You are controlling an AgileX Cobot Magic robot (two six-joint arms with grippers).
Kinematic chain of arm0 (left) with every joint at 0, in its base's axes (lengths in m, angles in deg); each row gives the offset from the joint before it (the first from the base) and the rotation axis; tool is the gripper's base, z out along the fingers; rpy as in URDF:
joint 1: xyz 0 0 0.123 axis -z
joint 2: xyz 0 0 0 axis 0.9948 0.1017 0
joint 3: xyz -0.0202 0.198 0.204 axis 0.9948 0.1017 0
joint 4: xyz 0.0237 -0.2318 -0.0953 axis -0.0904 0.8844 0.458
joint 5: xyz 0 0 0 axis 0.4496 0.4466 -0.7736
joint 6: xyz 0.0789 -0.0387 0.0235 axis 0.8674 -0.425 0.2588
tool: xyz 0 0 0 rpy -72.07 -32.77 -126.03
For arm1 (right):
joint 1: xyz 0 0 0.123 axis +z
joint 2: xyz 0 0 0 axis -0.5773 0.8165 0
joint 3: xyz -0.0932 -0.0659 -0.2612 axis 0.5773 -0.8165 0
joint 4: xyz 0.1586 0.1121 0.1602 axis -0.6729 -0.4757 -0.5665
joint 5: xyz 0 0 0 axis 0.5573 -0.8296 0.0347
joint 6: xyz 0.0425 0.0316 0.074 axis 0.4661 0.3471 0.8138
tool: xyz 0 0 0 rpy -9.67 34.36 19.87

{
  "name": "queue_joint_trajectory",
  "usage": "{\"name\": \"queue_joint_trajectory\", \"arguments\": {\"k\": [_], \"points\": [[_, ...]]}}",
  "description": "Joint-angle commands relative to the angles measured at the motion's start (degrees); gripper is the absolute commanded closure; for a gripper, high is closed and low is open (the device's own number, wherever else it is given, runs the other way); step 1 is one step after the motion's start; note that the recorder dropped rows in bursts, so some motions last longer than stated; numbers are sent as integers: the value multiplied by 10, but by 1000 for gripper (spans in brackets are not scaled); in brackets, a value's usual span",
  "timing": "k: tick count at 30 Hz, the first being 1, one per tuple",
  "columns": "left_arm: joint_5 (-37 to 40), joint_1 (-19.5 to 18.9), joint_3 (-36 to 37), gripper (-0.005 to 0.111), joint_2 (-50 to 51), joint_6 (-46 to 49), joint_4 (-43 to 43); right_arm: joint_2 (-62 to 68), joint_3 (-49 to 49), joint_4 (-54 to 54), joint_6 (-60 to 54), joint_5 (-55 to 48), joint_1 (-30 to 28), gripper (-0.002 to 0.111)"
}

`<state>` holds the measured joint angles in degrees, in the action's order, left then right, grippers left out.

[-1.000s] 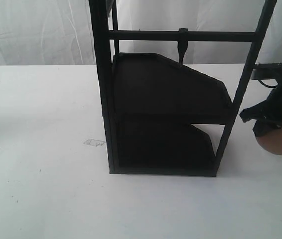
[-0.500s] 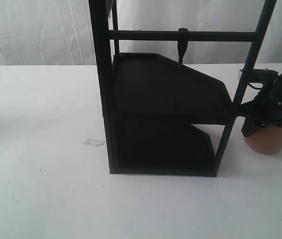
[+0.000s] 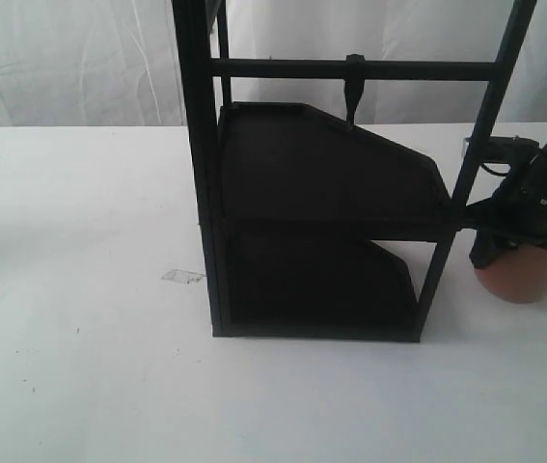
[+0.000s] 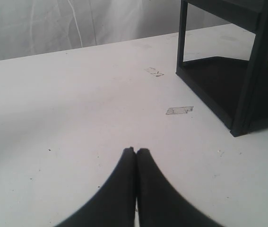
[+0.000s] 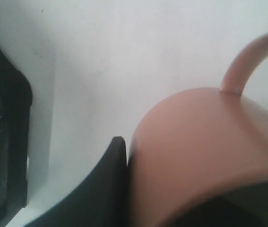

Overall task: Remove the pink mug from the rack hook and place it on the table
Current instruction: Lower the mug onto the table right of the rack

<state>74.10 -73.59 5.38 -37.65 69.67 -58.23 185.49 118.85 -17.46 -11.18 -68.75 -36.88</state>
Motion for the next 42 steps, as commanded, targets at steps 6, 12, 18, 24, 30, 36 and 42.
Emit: {"name": "queue_joint_trajectory", "arguments": {"k": [6,12,18,24,30,36,42], "points": [[2,-3,3,107,-3,-1,6,-3,6,12,-11,-1,5,105],[2,-3,3,107,-3,-1,6,-3,6,21,-11,22,34,105],[2,-3,3,107,-3,-1,6,1,7,19,-9,16,45,105],[2,-3,3,107,-3,-1,6,14,25,16,-9,-19,49,105],[2,-3,3,107,-3,-1,6,29,40,16,-6,-25,78,105],[2,-3,3,107,-3,-1,6,38,54,17,9,-18,102,105],[2,-3,3,107,-3,-1,6,44,54,17,10,-25,103,105]]}}
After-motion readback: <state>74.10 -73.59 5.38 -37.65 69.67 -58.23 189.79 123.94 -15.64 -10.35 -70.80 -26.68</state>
